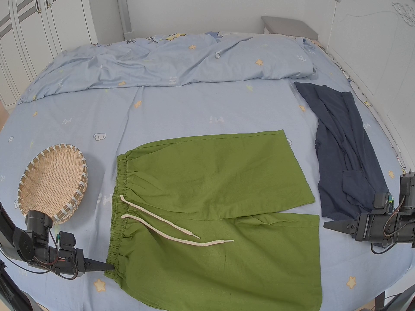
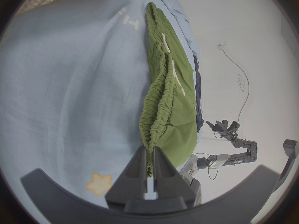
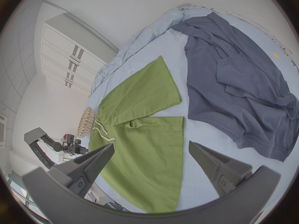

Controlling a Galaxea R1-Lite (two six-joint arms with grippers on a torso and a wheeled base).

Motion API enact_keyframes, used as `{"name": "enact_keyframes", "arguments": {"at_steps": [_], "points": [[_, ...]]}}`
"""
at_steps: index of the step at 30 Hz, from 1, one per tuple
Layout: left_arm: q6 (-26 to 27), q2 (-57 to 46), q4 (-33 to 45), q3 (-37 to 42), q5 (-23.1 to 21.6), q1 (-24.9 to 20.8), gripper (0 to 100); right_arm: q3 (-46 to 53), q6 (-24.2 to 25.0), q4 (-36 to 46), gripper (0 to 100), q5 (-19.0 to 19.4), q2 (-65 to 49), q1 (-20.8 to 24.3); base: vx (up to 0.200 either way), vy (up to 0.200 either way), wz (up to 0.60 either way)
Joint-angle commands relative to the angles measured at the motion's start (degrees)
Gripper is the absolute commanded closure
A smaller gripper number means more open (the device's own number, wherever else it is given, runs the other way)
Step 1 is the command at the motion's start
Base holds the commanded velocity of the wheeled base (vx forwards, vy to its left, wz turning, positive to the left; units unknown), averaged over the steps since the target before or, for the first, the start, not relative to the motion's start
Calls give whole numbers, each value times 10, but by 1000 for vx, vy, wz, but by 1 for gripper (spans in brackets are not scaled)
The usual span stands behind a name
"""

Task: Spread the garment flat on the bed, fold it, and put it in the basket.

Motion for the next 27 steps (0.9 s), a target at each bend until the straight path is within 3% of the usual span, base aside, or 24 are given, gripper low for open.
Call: {"name": "enact_keyframes", "arguments": {"at_steps": [1, 4, 9, 12, 23, 27], "points": [[2, -13, -1, 22, -9, 18, 100, 6, -1, 0, 0, 1, 4, 0, 0, 0, 0], [8, -19, -2, 32, -9, 32, 100, 14, -2, 4, 0, 1, 1, 1, 0, 0, 0], [89, -13, 4, 61, -9, 90, 100, 79, -7, 6, 0, 4, -1, 8, 0, 0, 0], [126, -12, 3, 73, -9, 100, 100, 118, -10, 4, 0, 4, 2, 9, 0, 0, 0], [126, -8, 3, 66, -10, 93, 100, 185, -57, 13, 0, 87, 33, 38, 0, 0, 0], [125, -7, 5, 59, -11, 93, 100, 185, -65, 0, 0, 95, 81, 40, 0, 0, 0]]}}
